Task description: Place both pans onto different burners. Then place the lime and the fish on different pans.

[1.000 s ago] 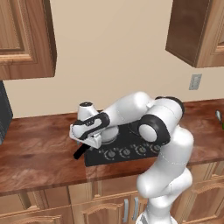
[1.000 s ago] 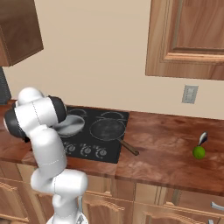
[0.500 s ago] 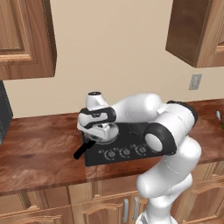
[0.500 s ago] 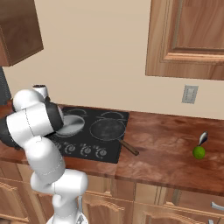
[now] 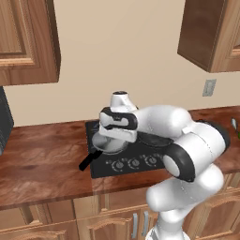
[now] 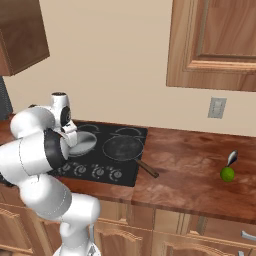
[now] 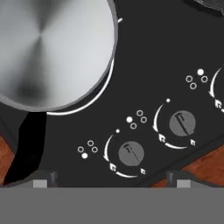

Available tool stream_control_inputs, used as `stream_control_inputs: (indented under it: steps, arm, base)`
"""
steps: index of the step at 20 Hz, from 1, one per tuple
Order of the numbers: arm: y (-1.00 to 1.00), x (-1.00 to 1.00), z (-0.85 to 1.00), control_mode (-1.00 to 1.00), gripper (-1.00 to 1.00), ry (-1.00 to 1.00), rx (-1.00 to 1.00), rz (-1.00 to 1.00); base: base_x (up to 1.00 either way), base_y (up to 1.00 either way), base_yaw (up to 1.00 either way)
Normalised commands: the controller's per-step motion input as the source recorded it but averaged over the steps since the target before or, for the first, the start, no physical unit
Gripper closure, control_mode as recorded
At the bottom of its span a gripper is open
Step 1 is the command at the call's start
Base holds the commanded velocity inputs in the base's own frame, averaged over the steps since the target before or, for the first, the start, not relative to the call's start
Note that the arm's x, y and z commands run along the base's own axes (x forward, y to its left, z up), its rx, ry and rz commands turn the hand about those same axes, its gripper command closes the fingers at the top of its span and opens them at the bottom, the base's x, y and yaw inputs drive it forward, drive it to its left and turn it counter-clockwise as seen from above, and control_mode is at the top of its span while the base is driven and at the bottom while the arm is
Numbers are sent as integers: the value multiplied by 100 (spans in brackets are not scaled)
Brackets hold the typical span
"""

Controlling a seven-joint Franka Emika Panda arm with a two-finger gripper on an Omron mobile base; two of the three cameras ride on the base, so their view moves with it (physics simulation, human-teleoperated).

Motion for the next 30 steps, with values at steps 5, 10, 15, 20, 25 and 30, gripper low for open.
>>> stream_control_inputs:
  steps: [5,10,15,20,25,30]
  arm:
    - [-80,-6,10,-100,-100,0,0,13]
    - [-81,-1,1,-100,-100,0,0,14]
    - [-72,0,0,-100,-100,0,0,13]
    - [-65,0,0,-100,-100,0,0,13]
    - [-60,0,0,-100,-100,1,0,12]
    - [-65,0,0,-100,-100,0,0,11]
  base:
    - [0,0,0]
    - [0,0,0]
    - [0,0,0]
    - [0,0,0]
    - [0,0,0]
    - [0,0,0]
